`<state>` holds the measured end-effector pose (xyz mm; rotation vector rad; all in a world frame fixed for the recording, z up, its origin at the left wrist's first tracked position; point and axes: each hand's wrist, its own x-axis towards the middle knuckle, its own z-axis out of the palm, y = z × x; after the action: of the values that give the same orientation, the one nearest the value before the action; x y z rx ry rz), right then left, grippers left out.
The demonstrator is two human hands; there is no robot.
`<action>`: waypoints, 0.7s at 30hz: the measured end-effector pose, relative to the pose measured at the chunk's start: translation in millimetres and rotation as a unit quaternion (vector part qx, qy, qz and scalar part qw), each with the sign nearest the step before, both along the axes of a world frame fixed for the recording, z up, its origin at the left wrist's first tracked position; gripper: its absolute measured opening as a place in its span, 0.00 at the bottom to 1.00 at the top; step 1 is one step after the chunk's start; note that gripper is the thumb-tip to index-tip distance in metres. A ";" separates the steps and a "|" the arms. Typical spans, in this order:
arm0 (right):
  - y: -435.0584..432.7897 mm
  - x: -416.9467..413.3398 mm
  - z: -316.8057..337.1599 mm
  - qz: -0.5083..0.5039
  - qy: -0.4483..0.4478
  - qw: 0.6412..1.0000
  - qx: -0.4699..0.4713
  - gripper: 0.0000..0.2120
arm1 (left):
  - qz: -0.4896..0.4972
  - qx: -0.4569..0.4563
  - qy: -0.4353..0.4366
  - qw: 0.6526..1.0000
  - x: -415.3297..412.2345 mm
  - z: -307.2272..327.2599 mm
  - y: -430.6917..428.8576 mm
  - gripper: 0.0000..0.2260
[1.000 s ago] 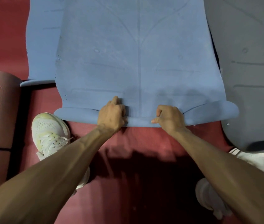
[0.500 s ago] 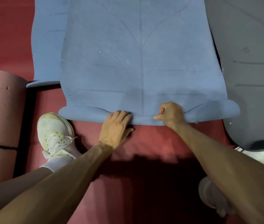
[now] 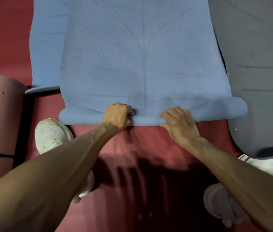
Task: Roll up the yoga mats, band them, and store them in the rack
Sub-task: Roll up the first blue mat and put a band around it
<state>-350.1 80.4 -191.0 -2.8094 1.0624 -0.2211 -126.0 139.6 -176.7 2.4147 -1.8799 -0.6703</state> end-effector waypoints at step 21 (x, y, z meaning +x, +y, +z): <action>-49.3 30.3 8.1 -0.013 0.121 0.977 0.177 0.10 | 0.083 -0.094 0.045 0.991 -12.9 -16.2 27.5 0.16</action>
<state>-319.8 31.0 -182.9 -2.5426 1.0624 0.2897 -138.9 167.1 -192.9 2.3466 -1.6075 -0.5527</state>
